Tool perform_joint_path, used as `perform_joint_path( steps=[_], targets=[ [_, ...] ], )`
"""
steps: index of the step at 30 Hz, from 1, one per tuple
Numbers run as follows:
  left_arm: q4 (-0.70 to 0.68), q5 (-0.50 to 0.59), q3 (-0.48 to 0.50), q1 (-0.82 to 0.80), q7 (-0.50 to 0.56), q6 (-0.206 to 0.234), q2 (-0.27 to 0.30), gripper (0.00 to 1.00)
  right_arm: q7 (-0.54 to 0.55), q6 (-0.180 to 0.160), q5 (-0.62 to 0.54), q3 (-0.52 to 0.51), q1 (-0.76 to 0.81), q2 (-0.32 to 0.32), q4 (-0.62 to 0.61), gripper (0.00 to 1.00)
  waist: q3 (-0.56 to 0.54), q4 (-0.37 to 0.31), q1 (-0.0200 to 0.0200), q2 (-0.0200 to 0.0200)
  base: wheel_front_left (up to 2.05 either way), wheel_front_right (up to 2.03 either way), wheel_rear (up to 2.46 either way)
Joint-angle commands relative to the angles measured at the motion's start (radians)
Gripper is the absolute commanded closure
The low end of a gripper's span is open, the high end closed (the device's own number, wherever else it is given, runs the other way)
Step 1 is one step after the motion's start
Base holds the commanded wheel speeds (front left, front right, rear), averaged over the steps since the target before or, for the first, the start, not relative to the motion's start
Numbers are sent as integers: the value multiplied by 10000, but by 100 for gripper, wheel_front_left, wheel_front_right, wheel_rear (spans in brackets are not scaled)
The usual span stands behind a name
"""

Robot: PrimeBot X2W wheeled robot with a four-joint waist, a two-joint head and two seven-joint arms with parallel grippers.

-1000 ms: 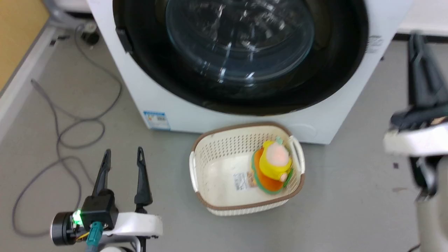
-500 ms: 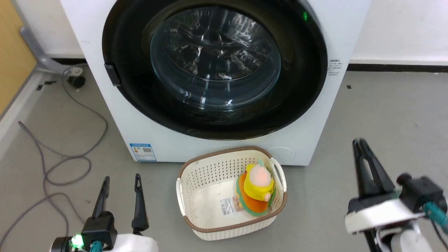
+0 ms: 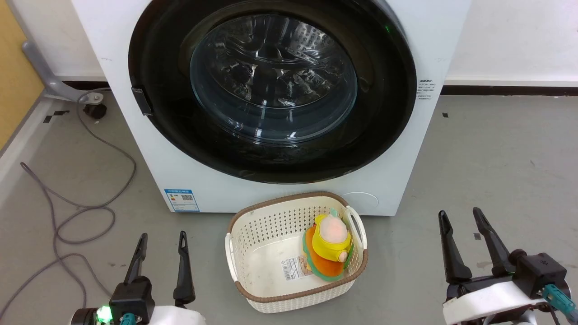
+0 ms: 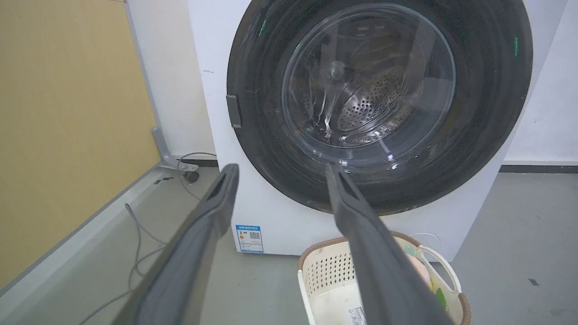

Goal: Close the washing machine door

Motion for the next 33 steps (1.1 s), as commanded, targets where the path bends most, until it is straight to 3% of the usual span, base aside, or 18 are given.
perform_joint_path(
  steps=[1, 2, 3, 33],
  targets=[
    [25, 1, 6, 124, -45, -31, 9, 0, -44, -9, 39, -17, 115, 47, 22, 0, 3, 10, 1, -1, 0, 0, 0],
    [41, -9, 5, 115, -45, -48, 9, 0, -44, -9, 33, -35, 111, 47, 28, 0, 7, 25, 1, -1, 0, 0, 0],
    [25, -2, 4, 0, 0, -35, 0, 100, 0, 0, 0, -29, 0, 0, 11, 100, 7, 27, 1, -1, 0, 0, 0],
    [-126, 79, 48, -105, 556, -232, 1, 100, 548, -2, -372, -19, 92, 9, -285, 100, -3, 36, 1, -1, 0, 0, 0]
  ],
)
